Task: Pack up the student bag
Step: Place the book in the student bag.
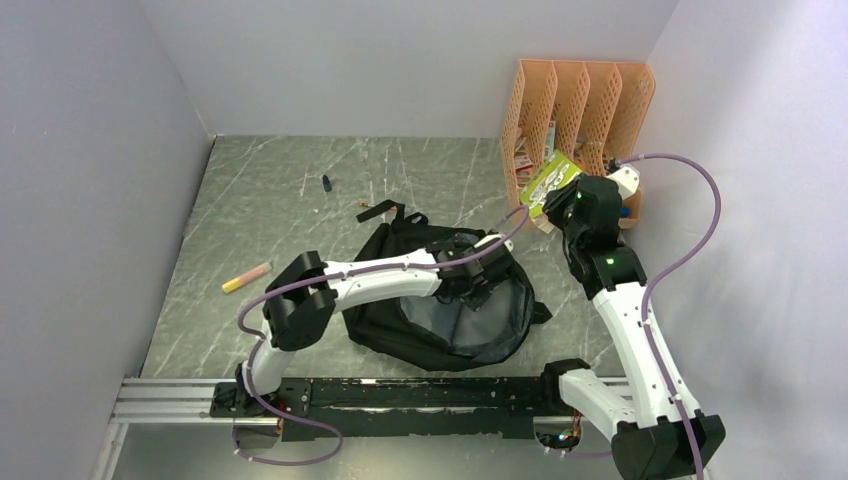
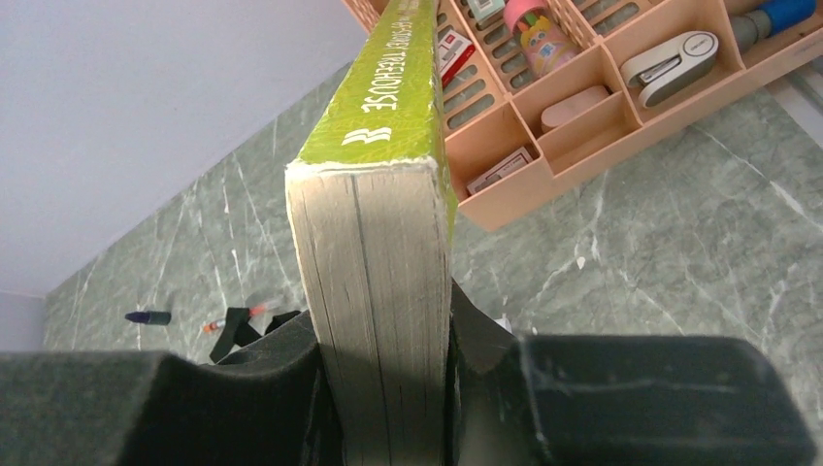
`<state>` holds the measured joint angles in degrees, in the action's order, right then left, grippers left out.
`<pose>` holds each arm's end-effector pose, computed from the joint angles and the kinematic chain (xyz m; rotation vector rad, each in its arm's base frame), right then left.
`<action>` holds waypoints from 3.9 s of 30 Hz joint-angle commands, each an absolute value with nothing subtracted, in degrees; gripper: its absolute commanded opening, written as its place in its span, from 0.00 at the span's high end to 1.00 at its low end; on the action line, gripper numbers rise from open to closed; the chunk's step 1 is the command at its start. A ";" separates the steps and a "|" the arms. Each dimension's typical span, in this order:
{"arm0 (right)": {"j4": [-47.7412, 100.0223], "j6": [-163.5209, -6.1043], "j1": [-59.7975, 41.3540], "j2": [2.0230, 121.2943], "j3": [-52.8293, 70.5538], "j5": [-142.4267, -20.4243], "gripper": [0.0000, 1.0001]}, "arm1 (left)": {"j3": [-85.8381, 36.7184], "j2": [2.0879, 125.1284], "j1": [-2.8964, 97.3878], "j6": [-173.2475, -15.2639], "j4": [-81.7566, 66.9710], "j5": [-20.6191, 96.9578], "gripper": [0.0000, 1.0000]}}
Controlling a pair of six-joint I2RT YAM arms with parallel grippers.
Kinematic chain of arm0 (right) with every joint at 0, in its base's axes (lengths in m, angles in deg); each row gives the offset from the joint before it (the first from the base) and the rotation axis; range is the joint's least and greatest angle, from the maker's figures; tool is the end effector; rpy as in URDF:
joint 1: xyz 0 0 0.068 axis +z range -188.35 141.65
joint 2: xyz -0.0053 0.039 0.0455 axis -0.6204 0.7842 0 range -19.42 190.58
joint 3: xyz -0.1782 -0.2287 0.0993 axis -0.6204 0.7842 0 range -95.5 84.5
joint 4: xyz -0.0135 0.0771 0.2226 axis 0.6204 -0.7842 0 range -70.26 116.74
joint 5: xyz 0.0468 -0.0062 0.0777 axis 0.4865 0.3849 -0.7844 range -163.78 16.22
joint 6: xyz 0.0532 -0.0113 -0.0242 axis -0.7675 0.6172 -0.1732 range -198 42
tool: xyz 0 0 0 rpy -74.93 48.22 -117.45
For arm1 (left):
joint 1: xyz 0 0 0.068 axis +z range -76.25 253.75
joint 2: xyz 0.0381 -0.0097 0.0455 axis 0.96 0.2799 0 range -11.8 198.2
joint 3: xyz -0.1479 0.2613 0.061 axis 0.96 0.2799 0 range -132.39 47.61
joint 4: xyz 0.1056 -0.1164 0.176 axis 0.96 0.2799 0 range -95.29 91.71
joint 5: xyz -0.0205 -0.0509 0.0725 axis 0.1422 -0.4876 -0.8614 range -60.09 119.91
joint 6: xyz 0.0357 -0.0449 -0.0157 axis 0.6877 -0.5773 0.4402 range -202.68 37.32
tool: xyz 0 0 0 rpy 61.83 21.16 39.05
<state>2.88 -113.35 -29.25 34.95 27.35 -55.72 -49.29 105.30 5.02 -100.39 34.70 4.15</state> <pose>0.1682 0.0133 0.3853 0.6381 1.8168 0.2151 0.1761 -0.4006 0.2623 0.9255 2.2881 -0.0384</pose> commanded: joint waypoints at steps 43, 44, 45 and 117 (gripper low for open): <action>0.24 -115.41 -29.64 28.34 24.87 -74.22 1.00 | -44.63 91.10 9.95 -97.19 29.25 -4.81 0.95; 0.63 -116.23 -29.65 27.65 25.51 -76.65 1.00 | -44.45 90.93 10.08 -97.40 29.33 -4.81 0.95; 0.71 -117.32 -29.59 27.18 26.11 -78.50 1.00 | -44.27 90.79 10.17 -97.51 29.22 -4.69 0.95; 49.21 -135.60 -4.52 67.48 47.86 -95.72 0.82 | -42.39 81.63 10.20 -99.24 24.67 -2.40 0.95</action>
<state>48.43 -138.55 -5.05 66.77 48.18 -98.91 -42.61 85.37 10.22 -98.60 30.06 -1.80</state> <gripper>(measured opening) 0.306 0.057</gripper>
